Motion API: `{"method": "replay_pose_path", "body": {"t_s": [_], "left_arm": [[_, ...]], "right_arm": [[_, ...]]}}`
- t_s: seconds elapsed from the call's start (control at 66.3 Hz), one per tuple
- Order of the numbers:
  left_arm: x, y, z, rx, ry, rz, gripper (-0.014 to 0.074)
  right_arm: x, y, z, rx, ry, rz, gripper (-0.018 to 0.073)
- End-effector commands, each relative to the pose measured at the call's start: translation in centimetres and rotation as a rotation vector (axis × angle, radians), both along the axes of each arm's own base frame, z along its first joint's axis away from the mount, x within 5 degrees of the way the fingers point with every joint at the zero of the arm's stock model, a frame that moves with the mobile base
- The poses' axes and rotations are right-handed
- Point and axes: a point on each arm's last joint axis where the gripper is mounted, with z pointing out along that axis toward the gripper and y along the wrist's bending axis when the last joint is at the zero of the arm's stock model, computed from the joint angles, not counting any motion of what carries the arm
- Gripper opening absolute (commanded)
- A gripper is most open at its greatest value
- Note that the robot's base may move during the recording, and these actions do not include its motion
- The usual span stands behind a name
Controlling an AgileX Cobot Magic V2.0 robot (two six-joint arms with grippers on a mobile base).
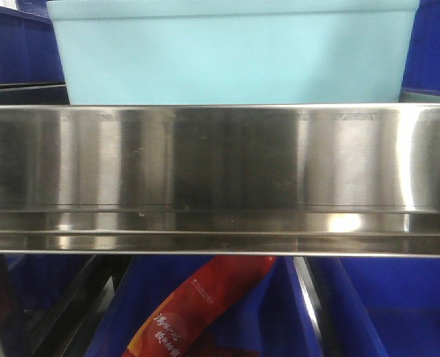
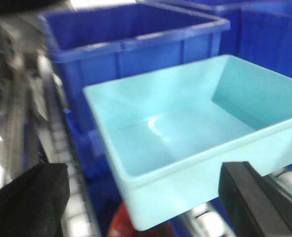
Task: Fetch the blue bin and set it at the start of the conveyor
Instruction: 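Close both grippers on opposite side walls of the teal bin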
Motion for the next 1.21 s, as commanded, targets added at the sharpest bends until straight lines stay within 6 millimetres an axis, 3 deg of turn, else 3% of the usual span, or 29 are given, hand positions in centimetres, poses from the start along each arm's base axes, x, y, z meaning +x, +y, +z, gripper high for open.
{"method": "replay_pose_path", "body": {"t_s": [0.0, 0.211, 0.332, 0.498, 0.664, 0.799, 0.965, 1.041, 1.086, 1.191], "left_arm": [[2.3, -1.5, 1.3, -0.006, 0.078, -0.014, 0.0507], [8.4, -4.5, 3.9, -0.004, 0.267, 0.029, 0.0507], [11.5, -4.8, 4.3, -0.008, 0.335, 0.082, 0.0507], [16.0, -3.6, 1.7, 0.017, 0.475, 0.183, 0.0507], [19.0, -3.6, -2.0, 0.043, 0.568, 0.211, 0.0507], [20.6, -4.2, -4.7, 0.031, 0.651, 0.206, 0.0507], [21.5, -4.5, -6.4, 0.051, 0.686, 0.212, 0.0507], [21.7, -4.5, -6.8, 0.056, 0.698, 0.213, 0.0484], [21.7, -4.5, -6.8, 0.056, 0.698, 0.213, 0.0443], [21.7, -4.5, -6.8, 0.056, 0.698, 0.213, 0.0246]], "right_arm": [[2.1, 0.4, 0.9, -0.003, 0.082, 0.016, 0.0570], [7.5, 1.3, 3.6, 0.026, 0.256, 0.021, 0.0570], [11.0, 1.9, 3.3, 0.020, 0.378, 0.028, 0.0570], [14.9, 2.4, 1.8, 0.015, 0.478, 0.028, 0.0570], [18.0, 2.7, -1.1, 0.023, 0.542, 0.013, 0.0570], [20.0, 2.9, -3.8, 0.017, 0.607, 0.008, 0.0570], [21.5, 3.1, -6.1, 0.012, 0.660, 0.005, 0.0554], [21.8, 3.1, -6.6, 0.010, 0.673, 0.004, 0.0487], [21.9, 3.1, -6.8, 0.010, 0.678, 0.004, 0.0402], [22.0, 3.2, -6.9, 0.009, 0.683, 0.004, 0.0179]]}}
